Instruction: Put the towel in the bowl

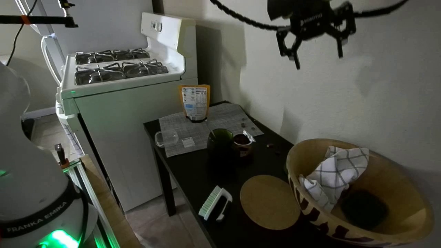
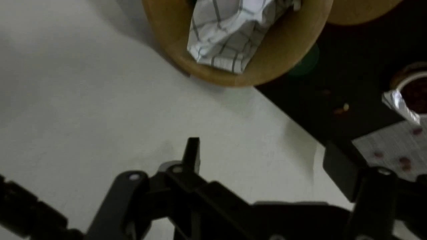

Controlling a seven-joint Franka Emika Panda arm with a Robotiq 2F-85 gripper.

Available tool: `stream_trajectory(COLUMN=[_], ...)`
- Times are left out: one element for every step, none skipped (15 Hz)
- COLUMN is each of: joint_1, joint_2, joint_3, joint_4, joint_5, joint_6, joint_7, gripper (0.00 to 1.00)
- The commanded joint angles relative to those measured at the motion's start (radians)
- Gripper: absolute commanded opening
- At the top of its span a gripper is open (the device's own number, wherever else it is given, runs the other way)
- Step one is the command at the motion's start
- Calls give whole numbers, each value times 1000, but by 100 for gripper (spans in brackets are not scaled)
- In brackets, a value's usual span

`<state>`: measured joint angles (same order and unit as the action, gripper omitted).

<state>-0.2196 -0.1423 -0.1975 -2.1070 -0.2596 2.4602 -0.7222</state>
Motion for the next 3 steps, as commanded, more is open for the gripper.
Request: stream_trajectory(joint_1=[34, 53, 65], joint_2=[-45, -85, -115], joint_3=[-11, -10, -9], joint_4=[1, -2, -9], joint_5=[35, 58, 67], joint_6=[-6, -14, -24], joint_7=[-30, -49, -54], gripper=[100, 100, 100])
